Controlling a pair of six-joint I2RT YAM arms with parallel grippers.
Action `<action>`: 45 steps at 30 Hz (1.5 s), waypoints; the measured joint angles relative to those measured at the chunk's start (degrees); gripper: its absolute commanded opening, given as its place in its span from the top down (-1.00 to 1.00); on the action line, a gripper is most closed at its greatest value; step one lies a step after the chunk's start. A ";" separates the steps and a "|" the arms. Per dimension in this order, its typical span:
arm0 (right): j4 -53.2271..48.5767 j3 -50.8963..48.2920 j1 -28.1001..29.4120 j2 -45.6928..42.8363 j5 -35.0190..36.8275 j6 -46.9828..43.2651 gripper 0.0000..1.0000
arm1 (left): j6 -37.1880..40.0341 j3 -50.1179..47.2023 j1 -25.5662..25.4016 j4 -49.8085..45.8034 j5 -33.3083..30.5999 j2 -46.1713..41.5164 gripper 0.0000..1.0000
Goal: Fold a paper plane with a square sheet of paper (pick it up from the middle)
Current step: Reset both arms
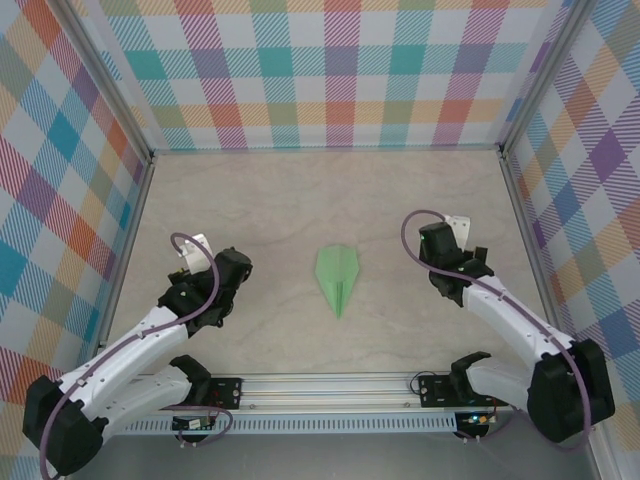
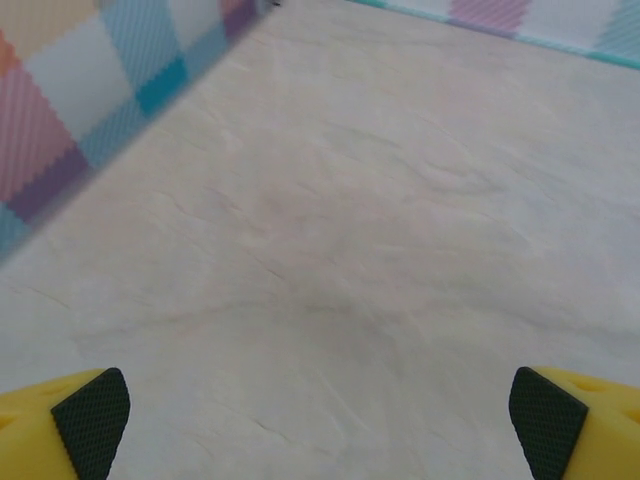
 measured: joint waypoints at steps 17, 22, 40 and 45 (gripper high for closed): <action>46.47 -10.78 -11.56 15.96 -25.90 -17.33 -1.00 | 26.27 -12.33 17.25 40.54 5.70 15.39 -1.00; 57.53 -14.64 -14.67 16.70 -32.39 -19.41 -1.00 | 32.39 -13.94 18.25 54.53 10.23 23.43 -1.00; 63.82 -14.25 -19.63 23.37 -40.17 -17.94 -1.00 | 39.06 -14.93 25.18 72.70 34.97 30.38 -1.00; 63.82 -14.21 -19.63 23.37 -40.19 -17.77 -0.99 | 39.12 -14.67 26.16 76.17 38.18 38.51 -1.00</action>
